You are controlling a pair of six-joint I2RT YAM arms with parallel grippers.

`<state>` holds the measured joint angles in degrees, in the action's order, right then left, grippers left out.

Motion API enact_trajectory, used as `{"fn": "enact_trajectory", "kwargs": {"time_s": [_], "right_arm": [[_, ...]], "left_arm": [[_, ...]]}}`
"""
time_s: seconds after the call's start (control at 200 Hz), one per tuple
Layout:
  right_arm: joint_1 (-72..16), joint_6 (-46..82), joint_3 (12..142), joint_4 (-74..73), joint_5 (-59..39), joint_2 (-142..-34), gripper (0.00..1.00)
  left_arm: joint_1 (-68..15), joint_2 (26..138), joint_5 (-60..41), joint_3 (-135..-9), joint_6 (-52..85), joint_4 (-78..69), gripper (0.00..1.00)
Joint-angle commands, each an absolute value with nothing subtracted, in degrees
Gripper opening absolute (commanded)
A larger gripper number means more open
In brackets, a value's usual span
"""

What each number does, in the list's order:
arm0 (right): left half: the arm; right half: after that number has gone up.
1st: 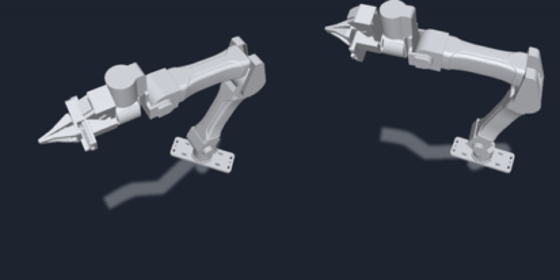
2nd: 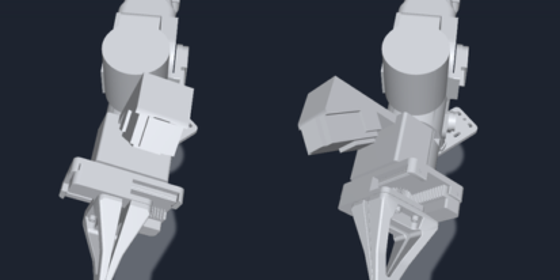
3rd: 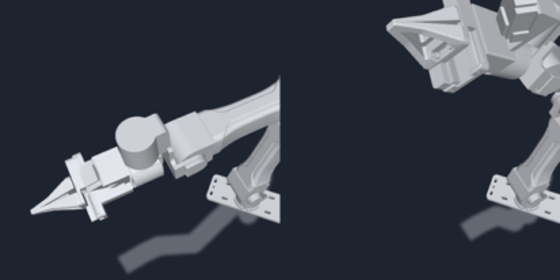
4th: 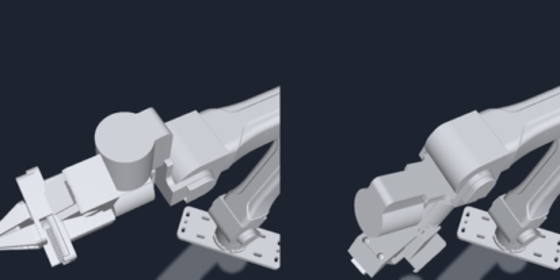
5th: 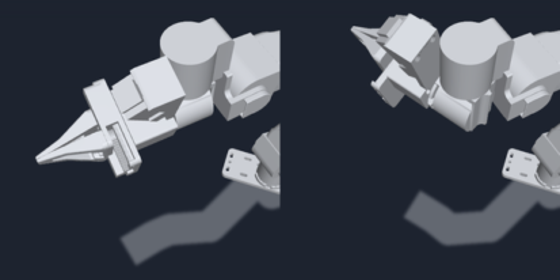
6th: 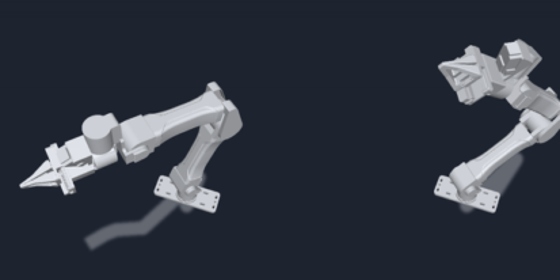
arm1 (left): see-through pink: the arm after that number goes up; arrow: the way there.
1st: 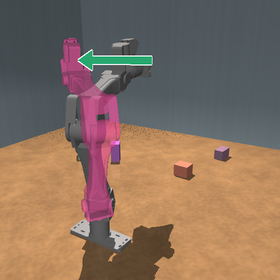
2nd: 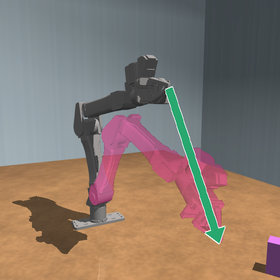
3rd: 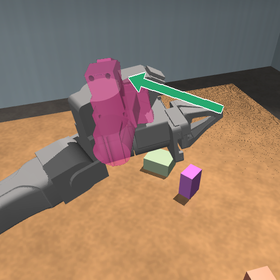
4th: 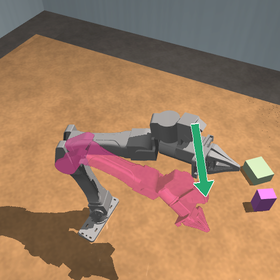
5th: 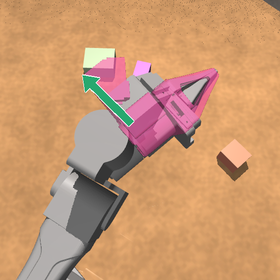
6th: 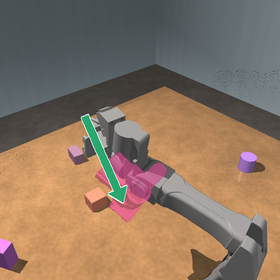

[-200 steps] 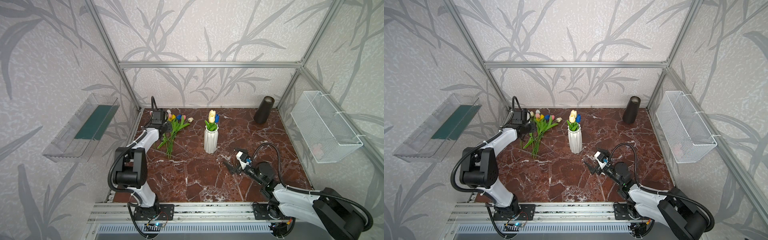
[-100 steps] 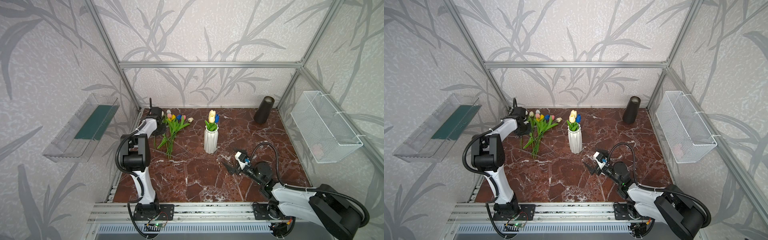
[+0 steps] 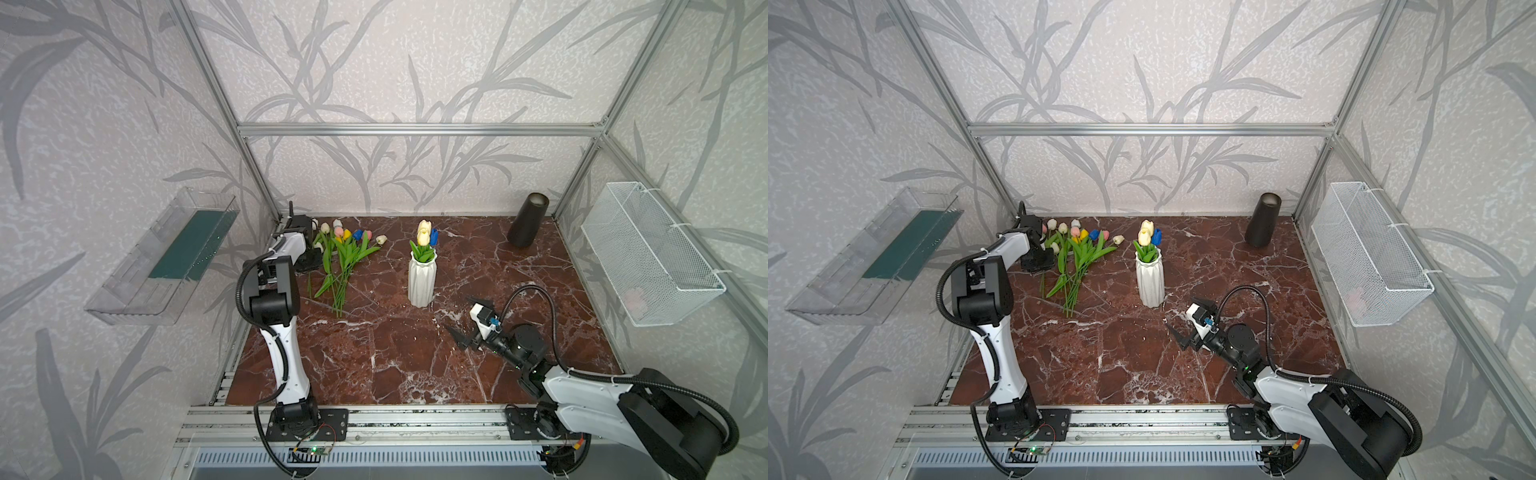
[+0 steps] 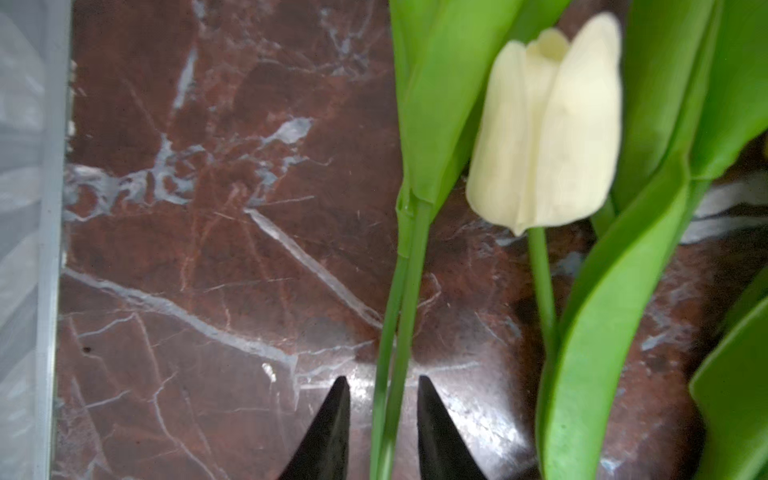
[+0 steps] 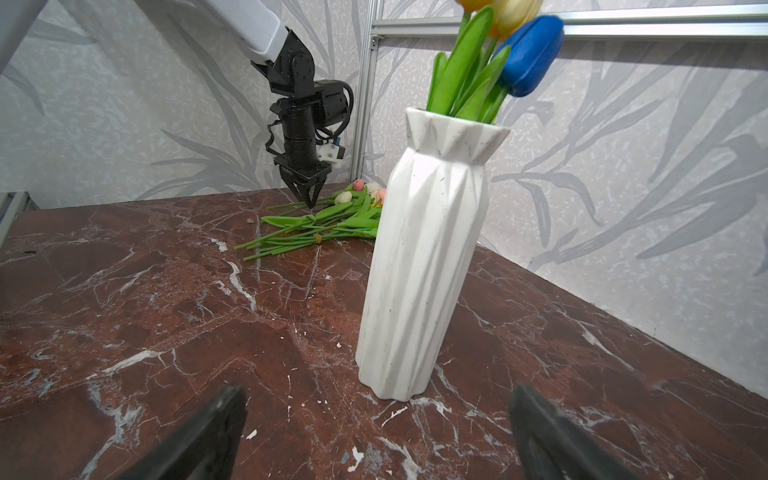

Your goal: Arrange the flowers into the vase

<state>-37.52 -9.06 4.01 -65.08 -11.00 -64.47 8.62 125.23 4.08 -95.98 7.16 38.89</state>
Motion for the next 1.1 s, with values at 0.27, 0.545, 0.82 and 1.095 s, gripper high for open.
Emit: {"fn": "enact_trajectory", "kwargs": {"time_s": [0.27, 0.545, 0.82, 1.095], "right_arm": [[-37.97, -9.53, 5.64, -67.15, -10.67, -64.42, 0.99], [-37.97, -9.28, 5.72, -67.65, -10.86, -64.99, 0.99], [-38.06, -9.08, 5.63, -68.31, -10.99, -65.31, 0.99], [-38.23, -9.11, 5.77, -68.44, -10.99, -65.64, 0.99]], "left_arm": [[8.61, 123.85, 5.28, -97.72, 6.01, 41.49, 0.0], [8.18, 106.91, 2.32, -84.24, 9.63, 30.57, 0.0], [3.29, 86.35, 0.18, -68.94, 10.92, 16.13, 0.0], [-8.32, 68.9, -9.14, -54.15, 6.27, -9.37, 0.0]]}}
